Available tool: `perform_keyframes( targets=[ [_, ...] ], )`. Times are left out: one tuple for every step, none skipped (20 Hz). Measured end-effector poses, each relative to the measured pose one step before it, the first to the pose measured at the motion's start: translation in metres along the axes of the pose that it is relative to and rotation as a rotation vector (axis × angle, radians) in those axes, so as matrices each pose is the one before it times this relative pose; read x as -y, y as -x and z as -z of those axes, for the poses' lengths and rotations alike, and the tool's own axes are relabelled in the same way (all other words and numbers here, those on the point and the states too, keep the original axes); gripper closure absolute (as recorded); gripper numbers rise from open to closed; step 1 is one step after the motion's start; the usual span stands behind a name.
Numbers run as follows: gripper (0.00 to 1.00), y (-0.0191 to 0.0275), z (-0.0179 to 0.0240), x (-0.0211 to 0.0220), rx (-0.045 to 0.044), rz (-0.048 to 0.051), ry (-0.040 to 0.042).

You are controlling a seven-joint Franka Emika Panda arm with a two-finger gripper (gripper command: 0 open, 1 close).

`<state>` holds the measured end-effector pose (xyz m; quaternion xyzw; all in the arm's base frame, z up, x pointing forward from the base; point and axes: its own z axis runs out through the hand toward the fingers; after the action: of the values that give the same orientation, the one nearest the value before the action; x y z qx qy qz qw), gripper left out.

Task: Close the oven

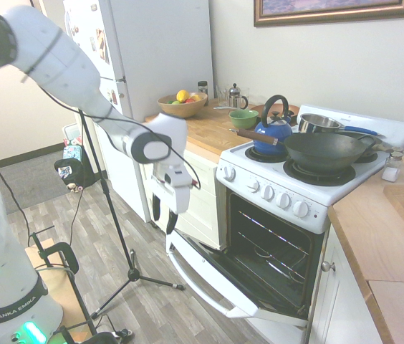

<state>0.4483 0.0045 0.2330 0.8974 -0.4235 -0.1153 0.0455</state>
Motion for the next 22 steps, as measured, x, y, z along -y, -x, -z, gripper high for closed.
perform_keyframes(
  targets=[
    [0.0,-0.00819,-0.02037,0.00329,0.02133,-0.01237,0.00853],
    [0.0,-0.00852,-0.01916,0.00326,0.0174,-0.00222,0.00509],
    [0.0,-0.00863,-0.01737,0.00321,0.01412,-0.00117,-0.00165],
    [0.0,-0.00958,-0.0146,0.0034,0.00257,-0.00411,-0.0125],
    [0.0,-0.01057,-0.01328,0.00176,0.00261,-0.00044,-0.01314],
    [0.0,-0.01196,-0.01144,-0.00067,-0.00462,0.00219,-0.0139],
    [0.0,-0.01231,-0.00926,-0.00219,-0.01027,0.00359,-0.01314],
    [0.0,-0.01079,-0.00774,-0.00342,-0.00688,0.00792,-0.0064],
    [0.0,-0.00897,-0.00724,-0.00415,-0.0058,0.01237,-0.00038],
    [0.0,-0.00526,-0.00642,-0.00354,-0.00166,0.01694,0.00394],
    [0.0,-0.00214,-0.00603,-0.00284,0.00151,0.01975,0.0075],
    [0.0,0.00002,-0.00565,-0.00104,0.00008,0.02203,0.00598],
    [0.0,0.001,-0.00476,0.00059,-0.00399,0.02273,0.00729],
    [0.0,0.00071,-0.00438,0.00076,-0.00893,0.01906,0.00828],
    [0.0,0.00084,-0.00387,0.00205,-0.0144,0.01558,0.00105],
    [0.0,0.00132,-0.00332,0.00303,-0.01662,0.01342,-0.00388],
    [0.0,0.00166,-0.0027,0.0028,-0.01266,0.01121,-0.00186],
    [0.0,0.00058,-0.00165,0.00256,-0.01477,0.00794,-0.0044],
    [0.0,0.00033,-0.00101,0.00231,-0.01299,0.00432,-0.00538],
    [0.0,-0.00001,-0.00064,0.00208,-0.01368,0.00182,-0.00736],
    [0.0,-0.00094,-0.00025,0.00212,-0.01956,-0.00368,-0.0131],
    [0.0,-0.00103,-0.00037,0.00248,-0.02127,-0.00857,-0.01442]
  ],
)
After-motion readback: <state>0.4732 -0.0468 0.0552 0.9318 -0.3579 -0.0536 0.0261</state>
